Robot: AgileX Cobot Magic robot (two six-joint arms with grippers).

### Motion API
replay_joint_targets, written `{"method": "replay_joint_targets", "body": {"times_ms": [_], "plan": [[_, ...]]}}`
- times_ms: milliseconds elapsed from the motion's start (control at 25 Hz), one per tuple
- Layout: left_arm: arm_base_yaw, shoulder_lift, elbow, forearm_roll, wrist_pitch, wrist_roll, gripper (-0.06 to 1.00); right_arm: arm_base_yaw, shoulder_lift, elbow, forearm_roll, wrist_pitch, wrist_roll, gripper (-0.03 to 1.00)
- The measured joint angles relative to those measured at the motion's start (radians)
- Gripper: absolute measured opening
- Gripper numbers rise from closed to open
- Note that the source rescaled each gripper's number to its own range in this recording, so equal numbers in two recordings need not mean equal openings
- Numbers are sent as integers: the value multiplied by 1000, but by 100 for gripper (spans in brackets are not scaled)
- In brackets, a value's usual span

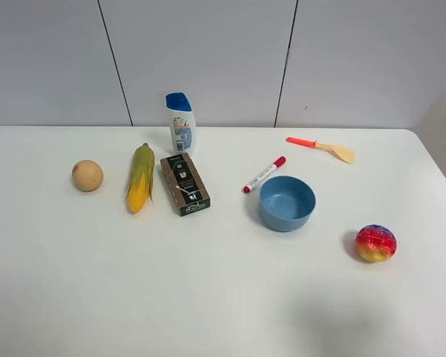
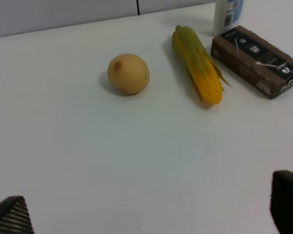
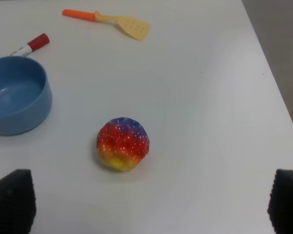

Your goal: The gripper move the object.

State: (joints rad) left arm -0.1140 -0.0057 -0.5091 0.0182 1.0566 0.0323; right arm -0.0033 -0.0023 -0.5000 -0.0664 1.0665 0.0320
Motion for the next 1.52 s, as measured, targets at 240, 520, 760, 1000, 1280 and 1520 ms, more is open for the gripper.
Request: {"method": "replay_joint_targets", "body": {"times_ms": [240, 520, 760, 1000, 1280, 1520], "plan": [[70, 0, 0, 1, 0, 0, 99, 0, 0, 0, 0, 0, 0, 100], [123, 0, 0, 1, 0, 0, 99, 0, 0, 0, 0, 0, 0, 100], [126, 0, 0, 1, 0, 0, 99, 0, 0, 0, 0, 0, 0, 100], [126, 0, 0, 1, 0, 0, 99, 0, 0, 0, 0, 0, 0, 100], [126, 0, 0, 1, 0, 0, 99, 0, 0, 0, 0, 0, 0, 100], [127, 0, 0, 2, 0, 0, 99, 0, 0, 0, 0, 0, 0, 100]]}}
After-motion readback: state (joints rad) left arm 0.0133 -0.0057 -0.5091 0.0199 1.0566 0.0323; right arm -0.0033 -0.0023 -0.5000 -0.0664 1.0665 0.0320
